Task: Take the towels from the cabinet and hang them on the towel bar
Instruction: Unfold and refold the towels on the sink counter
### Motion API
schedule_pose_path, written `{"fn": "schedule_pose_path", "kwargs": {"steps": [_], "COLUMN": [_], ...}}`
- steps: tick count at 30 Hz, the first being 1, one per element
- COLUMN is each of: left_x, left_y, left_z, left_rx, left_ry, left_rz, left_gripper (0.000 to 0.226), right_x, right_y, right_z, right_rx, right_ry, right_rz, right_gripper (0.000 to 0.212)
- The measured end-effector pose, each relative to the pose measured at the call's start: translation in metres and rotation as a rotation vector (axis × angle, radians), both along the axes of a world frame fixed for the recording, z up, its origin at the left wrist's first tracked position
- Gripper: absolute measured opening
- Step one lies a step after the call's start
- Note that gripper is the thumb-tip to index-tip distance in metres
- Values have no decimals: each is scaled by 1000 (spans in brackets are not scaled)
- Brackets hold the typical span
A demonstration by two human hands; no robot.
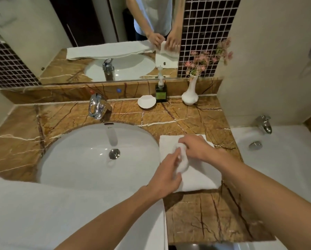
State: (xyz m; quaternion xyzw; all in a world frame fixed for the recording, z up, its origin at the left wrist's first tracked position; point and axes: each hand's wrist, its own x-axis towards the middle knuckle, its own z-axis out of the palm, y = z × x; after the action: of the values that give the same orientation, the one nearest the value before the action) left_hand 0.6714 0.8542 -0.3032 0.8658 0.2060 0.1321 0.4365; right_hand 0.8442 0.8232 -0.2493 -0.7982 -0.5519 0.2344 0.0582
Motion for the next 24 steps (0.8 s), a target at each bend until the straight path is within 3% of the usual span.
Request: {"fn": "schedule_pose_path", "kwargs": {"steps": [4,9,11,14,16,18,20,22,24], "left_x": [-8,3,11,18,21,25,28,31,31], "left_y": [16,28,24,18,16,17,19,21,22], "left_z": [-2,-1,4,11,15,19,23,26,33], "left_rx": [-6,37,-10,-42,-14,-12,6,34,50], "left_ry": [83,321,295,226,187,164,163,158,140], "left_rz": [139,-126,-175,-198,-187,-163,-160,-172,-187], "left_gripper": [69,53,38,36,36,33,28,25,20], "right_x": [4,10,5,-5,-23,-52,-84,-103,-109], "right_y": [-22,-50,-60,-72,-79,-85,-85,-81,-75], "right_z": [5,13,17,21,22,19,11,-2,-9], "right_rx": [85,251,304,376,475,542,458,355,353], "right_ry": [1,96,163,253,369,552,648,609,524], "right_rz": [-50,-174,-275,-445,-672,-924,-990,-1000,-1039], "right_gripper": [21,24,27,31,35,51,65,59,37]}}
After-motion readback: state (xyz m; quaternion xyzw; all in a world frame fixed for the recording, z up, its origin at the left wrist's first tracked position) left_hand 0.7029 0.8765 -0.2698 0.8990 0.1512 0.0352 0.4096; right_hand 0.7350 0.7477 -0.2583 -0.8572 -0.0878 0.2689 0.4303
